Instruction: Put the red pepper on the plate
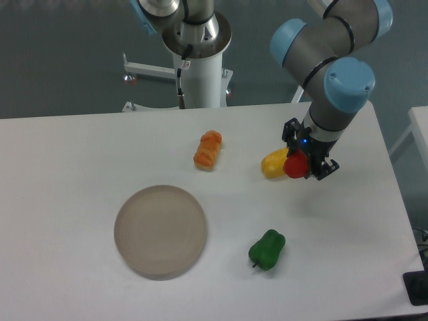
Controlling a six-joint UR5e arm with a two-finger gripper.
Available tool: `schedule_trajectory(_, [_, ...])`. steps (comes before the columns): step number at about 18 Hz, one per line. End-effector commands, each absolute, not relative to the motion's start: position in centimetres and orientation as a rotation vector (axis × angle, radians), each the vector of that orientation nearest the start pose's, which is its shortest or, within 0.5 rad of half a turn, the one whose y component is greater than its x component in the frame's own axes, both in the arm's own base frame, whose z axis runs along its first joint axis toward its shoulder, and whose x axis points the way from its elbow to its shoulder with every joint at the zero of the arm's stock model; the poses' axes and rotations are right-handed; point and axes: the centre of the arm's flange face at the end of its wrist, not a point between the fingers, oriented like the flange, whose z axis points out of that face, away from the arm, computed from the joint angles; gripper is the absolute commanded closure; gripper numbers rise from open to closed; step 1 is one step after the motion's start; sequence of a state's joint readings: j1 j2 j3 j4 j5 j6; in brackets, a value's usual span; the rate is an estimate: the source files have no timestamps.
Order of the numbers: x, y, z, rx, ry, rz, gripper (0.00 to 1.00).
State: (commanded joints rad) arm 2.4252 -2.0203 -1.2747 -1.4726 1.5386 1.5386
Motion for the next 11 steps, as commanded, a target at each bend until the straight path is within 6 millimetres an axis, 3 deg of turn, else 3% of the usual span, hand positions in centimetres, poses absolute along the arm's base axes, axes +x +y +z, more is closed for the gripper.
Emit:
schedule_trajectory(7, [-41.0,54.4,38.6,-2.952,1.02,-0.086,0.59])
schedule_trajectory(9, [-38.2,56.8,37.9,-2.963,0.99,-0.095,0.59])
schedule_trajectory(11, [-35.2,59.8,37.9,-2.937,0.937,0.009,0.59])
